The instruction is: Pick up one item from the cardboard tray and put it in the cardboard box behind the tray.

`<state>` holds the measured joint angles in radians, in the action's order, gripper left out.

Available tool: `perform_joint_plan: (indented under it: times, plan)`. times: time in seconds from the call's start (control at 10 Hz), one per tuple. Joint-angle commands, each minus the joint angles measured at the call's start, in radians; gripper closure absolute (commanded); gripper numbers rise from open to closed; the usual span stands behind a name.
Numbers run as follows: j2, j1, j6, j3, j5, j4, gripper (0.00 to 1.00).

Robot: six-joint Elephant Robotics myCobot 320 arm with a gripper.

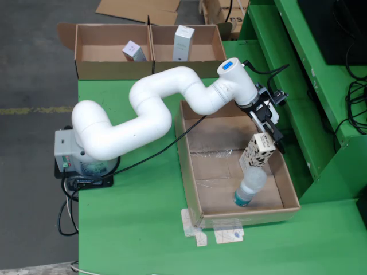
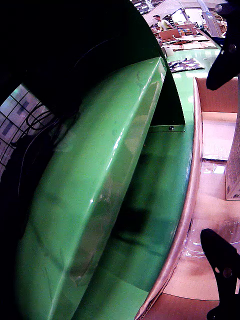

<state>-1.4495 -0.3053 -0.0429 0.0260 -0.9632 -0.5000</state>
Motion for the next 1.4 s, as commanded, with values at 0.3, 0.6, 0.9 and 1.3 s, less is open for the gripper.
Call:
perform_joint_plan:
  times: [0.3,0.6,0.9,1.3]
  plan:
    - [0.116,0.011,-0.106,-0.026,0.01,-0.012,0.0]
    - [0.138,0.008,-0.1,-0.026,0.01,-0.012,0.0]
    - [0.137,0.008,-0.104,-0.026,0.01,-0.012,0.0]
    - [0.137,0.008,-0.104,-0.026,0.01,-0.012,0.0]
